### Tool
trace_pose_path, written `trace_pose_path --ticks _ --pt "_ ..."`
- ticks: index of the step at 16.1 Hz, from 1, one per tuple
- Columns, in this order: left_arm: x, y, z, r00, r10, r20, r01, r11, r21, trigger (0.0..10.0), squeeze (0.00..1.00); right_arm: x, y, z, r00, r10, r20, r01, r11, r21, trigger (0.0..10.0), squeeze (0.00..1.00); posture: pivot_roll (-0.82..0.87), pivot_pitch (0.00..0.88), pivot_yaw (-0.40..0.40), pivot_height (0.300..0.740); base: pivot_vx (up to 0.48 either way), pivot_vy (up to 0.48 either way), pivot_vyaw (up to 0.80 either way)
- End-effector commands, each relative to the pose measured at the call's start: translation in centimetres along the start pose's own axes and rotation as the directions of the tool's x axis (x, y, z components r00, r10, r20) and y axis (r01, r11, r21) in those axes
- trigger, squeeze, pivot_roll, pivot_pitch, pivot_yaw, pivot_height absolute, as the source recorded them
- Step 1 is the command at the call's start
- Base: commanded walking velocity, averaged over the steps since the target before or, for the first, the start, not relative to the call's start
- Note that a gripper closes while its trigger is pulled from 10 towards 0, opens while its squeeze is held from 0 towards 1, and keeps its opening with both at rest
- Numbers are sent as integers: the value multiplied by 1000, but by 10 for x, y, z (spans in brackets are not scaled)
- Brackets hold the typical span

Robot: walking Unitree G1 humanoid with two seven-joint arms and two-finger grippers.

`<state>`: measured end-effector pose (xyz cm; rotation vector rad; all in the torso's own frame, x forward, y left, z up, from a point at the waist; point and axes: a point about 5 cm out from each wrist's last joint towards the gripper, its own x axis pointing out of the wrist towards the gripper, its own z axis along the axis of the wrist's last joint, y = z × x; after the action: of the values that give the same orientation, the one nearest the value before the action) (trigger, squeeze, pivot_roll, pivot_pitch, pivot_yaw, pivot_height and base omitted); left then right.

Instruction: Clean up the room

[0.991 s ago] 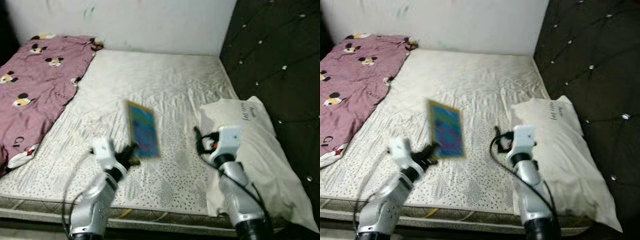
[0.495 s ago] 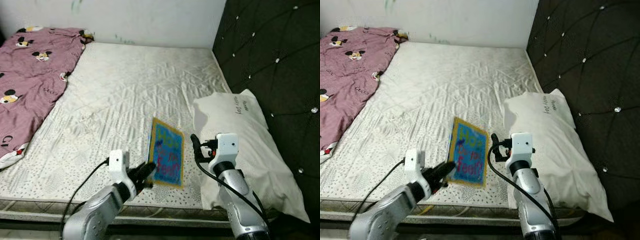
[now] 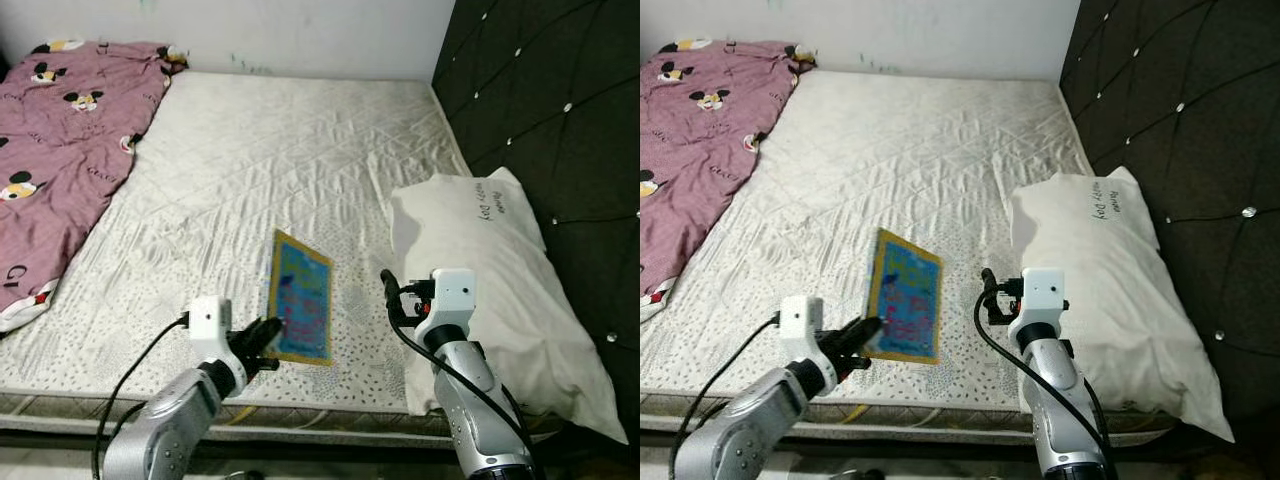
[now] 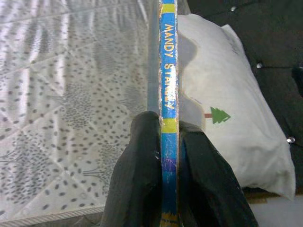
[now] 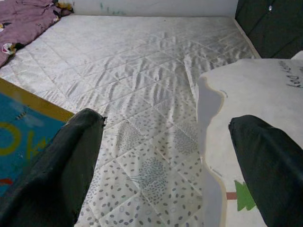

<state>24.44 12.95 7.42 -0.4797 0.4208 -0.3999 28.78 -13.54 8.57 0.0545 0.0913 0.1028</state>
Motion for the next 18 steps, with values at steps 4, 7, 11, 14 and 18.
trace_pose_path --ticks 4,7,11,14,18 --pt "3 2 20 989 70 129 -75 997 37 10000 0 1 0 0 1000 -10 -6 10 1000 18 10000 0 -3 126 -19 740 0 0 0" --pt "4 7 23 982 106 156 -113 993 37 10000 0 2 0 0 1000 -9 -5 9 1000 21 10000 0 -2 123 -17 740 0 0 0" --pt "5 10 26 975 130 178 -142 988 55 10000 0 5 2 1 1000 4 -2 -4 1000 23 10000 0 -3 124 -16 740 0 0 0" --pt "3 14 24 970 152 188 -165 985 56 10000 0 4 2 2 1000 9 1 -9 1000 24 10000 0 -5 127 -17 703 0 0 0" --pt "1 14 31 956 160 248 -181 981 67 10000 0 4 1 4 1000 1 10 -1 1000 25 10000 0 -6 129 -17 662 0 0 0"
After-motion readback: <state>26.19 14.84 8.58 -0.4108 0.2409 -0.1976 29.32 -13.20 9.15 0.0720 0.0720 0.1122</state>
